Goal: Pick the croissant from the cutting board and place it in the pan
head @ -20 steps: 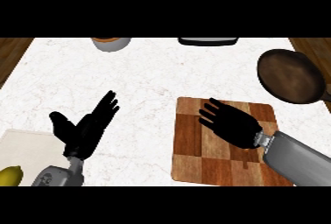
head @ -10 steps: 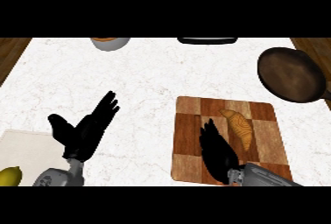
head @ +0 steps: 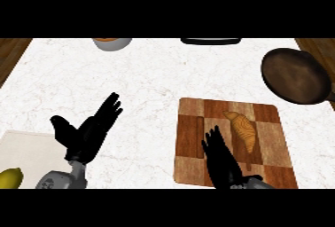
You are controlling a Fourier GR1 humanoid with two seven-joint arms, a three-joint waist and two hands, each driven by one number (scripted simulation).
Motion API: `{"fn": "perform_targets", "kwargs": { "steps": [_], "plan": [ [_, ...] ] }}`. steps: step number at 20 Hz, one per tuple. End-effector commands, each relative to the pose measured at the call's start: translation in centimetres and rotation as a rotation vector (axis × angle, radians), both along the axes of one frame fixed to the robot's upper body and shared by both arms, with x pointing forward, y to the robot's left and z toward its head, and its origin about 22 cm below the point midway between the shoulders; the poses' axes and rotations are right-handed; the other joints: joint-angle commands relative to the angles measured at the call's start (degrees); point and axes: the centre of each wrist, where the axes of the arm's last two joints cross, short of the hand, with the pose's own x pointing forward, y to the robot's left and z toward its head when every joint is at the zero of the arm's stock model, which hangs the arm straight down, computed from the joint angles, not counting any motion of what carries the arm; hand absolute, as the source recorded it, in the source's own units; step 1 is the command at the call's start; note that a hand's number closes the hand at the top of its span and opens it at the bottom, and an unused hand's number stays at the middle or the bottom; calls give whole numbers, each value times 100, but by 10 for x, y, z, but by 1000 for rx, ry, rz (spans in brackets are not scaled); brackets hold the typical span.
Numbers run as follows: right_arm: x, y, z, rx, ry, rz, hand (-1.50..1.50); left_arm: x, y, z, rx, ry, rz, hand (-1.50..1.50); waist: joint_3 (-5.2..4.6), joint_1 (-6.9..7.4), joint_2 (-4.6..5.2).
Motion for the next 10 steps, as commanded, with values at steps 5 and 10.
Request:
{"fn": "perform_targets", "kwargs": {
  "steps": [5, 10],
  "plan": [
    [21, -10, -6, -51, -117, 36, -150, -6, 8, -5, -7, -19, 9, 0, 11, 31, 26],
    [26, -29, -5, -41, -92, 40, -150, -16, -8, -1, -9, -2, -5, 0, 11, 25, 20]
  ]
}}
